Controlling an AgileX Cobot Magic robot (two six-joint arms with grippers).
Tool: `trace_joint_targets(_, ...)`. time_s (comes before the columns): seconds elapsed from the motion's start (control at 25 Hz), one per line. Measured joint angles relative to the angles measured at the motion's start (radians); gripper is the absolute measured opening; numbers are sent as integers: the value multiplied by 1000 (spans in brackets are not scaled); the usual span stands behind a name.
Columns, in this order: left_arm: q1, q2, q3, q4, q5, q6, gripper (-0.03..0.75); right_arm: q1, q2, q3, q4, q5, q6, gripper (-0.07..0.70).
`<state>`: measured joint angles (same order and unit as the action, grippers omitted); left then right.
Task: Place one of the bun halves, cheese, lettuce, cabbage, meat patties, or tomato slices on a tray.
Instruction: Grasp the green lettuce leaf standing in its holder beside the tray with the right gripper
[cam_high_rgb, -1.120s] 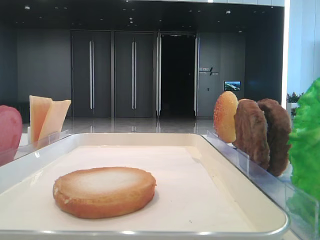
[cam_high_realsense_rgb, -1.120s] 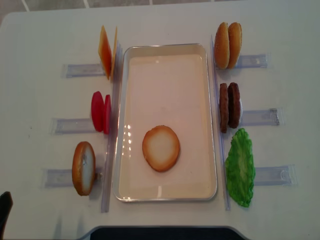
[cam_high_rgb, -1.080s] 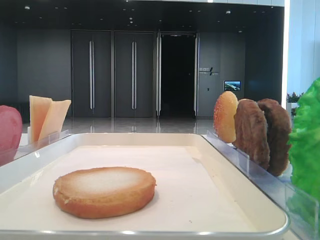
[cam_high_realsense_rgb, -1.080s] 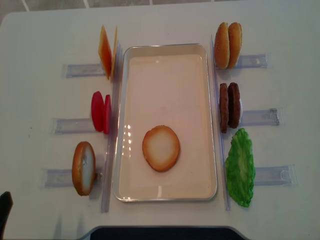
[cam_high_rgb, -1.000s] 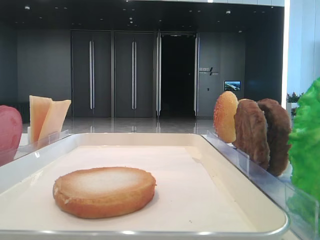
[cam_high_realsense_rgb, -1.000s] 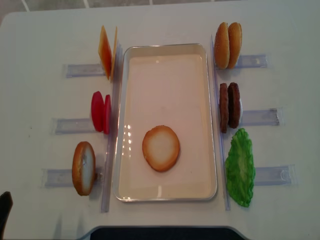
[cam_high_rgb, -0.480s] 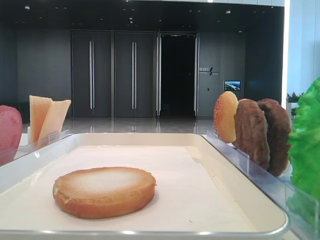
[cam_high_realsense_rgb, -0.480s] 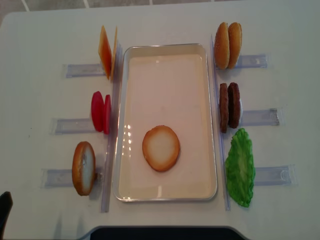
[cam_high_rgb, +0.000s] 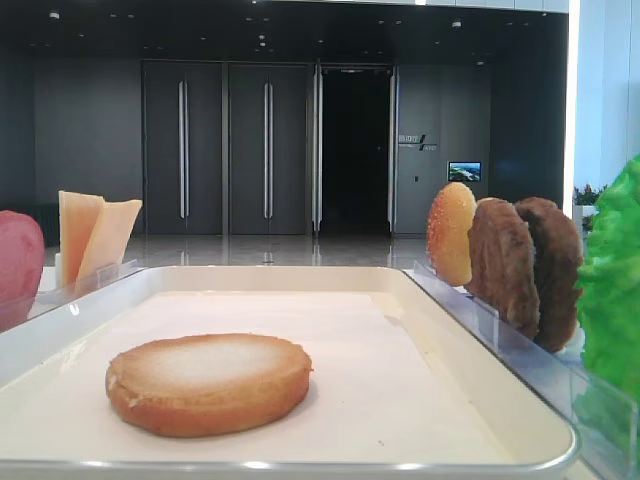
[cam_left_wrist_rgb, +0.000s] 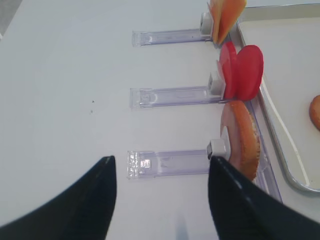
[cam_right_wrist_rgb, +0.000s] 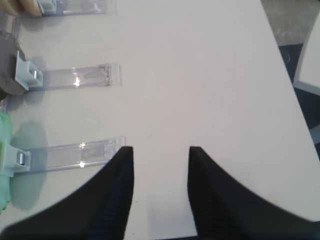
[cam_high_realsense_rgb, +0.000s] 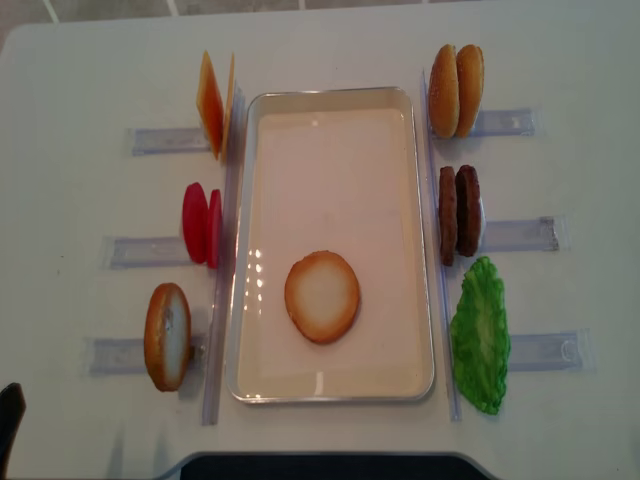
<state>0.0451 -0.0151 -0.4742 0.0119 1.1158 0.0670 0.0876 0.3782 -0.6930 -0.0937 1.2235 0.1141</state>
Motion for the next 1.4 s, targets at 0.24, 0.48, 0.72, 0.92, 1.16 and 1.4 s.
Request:
trace_joint_targets(0.24, 0, 0, 0, 0, 0, 0, 444, 0, 260, -55, 64, -1, -11, 283)
trace_joint_targets(0.48, 0, 0, 0, 0, 0, 0, 444, 0, 411, -65, 73, -1, -18, 283)
trace_joint_targets(0.72, 0, 0, 0, 0, 0, 0, 444, 0, 420, -66, 216, -1, -130, 311)
trace_joint_targets(0.92, 0, 0, 0, 0, -1, 0, 432, 0, 420, -66, 363, -1, -148, 343)
trace_joint_targets(1.16, 0, 0, 0, 0, -1, 0, 409, 76, 420, -66, 404, -1, -114, 346)
trace_joint_targets(1.4, 0, 0, 0, 0, -1, 0, 406, 328, 428, -66, 393, -26, 74, 346)
